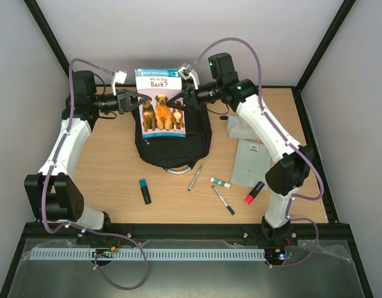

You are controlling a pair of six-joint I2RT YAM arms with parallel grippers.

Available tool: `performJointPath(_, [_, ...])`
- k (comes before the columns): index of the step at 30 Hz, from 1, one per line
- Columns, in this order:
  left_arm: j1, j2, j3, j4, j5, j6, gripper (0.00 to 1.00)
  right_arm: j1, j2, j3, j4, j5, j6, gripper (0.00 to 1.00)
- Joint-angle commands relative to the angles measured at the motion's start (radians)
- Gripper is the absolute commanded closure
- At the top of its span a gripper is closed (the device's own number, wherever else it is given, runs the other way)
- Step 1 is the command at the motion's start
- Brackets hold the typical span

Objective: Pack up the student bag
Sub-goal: Pick up the book from the center of the board.

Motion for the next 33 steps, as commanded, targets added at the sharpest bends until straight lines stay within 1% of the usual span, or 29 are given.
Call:
performJointPath(1, [0.003,0.000,0.000,0.143,-0.009,-0.147,0.98,0.013,0.019,-0.014,0.027,-0.050,0.073,0.48])
performJointPath(6, [0.018,0.003,-0.018,0.188,-0.036,-0.226,0.98,0.013,0.013,-0.034,0.055,-0.062,0.121,0.55])
performJointPath(12, [0.023,-0.002,-0.029,0.204,-0.040,-0.253,0.98,0.000,0.009,-0.064,0.100,-0.054,0.194,0.59])
performJointPath(17, [0.023,-0.006,-0.027,0.227,-0.028,-0.293,0.98,-0.004,0.009,-0.091,0.105,-0.033,0.210,0.62])
performJointPath(20, [0.024,-0.010,-0.024,0.220,-0.033,-0.285,0.98,-0.010,0.006,-0.095,0.122,-0.027,0.235,0.67])
performJointPath(30, [0.024,-0.011,-0.039,0.195,-0.029,-0.242,0.98,-0.041,0.010,-0.064,0.187,0.012,0.327,0.76])
performJointPath(31, [0.024,-0.010,-0.037,0.194,-0.028,-0.240,0.98,-0.041,0.010,-0.066,0.192,0.010,0.333,0.78])
performJointPath(33, [0.024,-0.008,-0.033,0.186,-0.032,-0.233,0.98,-0.041,0.010,-0.067,0.201,0.008,0.345,0.84])
